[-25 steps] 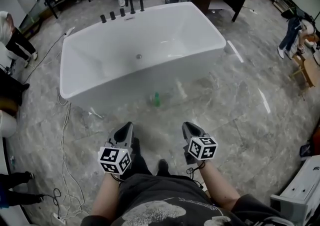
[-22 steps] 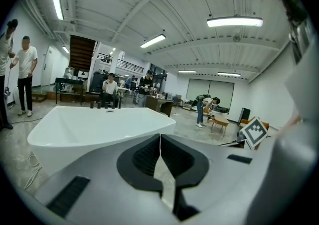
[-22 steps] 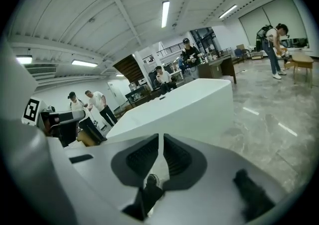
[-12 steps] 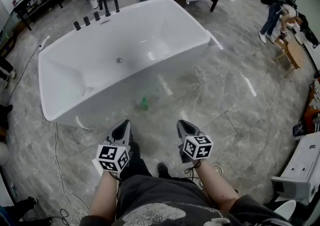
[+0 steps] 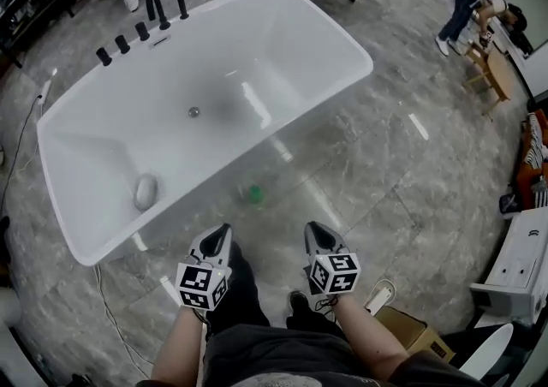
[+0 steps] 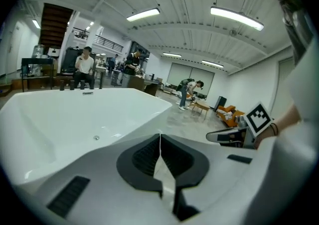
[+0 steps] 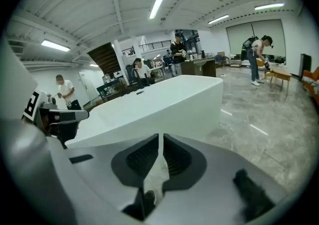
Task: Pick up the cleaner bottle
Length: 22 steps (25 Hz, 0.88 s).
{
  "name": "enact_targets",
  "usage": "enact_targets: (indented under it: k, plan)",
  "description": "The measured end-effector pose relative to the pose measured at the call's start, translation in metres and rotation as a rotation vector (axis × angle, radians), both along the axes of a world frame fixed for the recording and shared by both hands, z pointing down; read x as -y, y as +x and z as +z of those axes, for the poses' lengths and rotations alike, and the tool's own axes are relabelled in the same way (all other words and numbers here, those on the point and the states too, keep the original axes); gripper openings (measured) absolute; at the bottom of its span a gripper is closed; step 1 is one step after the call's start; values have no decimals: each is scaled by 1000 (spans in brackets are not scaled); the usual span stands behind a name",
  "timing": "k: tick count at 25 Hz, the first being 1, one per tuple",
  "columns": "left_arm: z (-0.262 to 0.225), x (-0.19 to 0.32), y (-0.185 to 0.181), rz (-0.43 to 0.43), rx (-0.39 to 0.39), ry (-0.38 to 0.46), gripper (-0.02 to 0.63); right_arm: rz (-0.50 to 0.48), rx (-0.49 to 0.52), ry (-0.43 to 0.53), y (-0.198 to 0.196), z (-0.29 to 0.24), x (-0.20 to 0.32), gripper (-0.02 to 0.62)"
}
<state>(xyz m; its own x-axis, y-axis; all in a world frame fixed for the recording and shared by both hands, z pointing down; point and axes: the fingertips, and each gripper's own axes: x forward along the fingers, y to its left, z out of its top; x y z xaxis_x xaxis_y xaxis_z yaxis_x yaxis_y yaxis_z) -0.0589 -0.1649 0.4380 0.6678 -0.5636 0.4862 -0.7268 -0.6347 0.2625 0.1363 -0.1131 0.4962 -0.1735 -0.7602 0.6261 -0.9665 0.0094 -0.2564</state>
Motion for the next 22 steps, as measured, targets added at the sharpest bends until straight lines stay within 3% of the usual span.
enact_targets:
  k: [7, 13, 20, 22]
  plan:
    - [73, 63, -16, 68, 28, -65, 15, 58, -93, -82, -13, 65, 47, 37]
    - [152, 52, -16, 74, 40, -128, 15, 20, -83, -95, -25, 132, 65, 37]
    - [251, 31, -25, 39, 24, -92, 15, -54, -4, -76, -53, 253, 62, 41]
    - [281, 28, -27, 36, 15, -81, 15, -60, 9, -78, -57, 291, 59, 87]
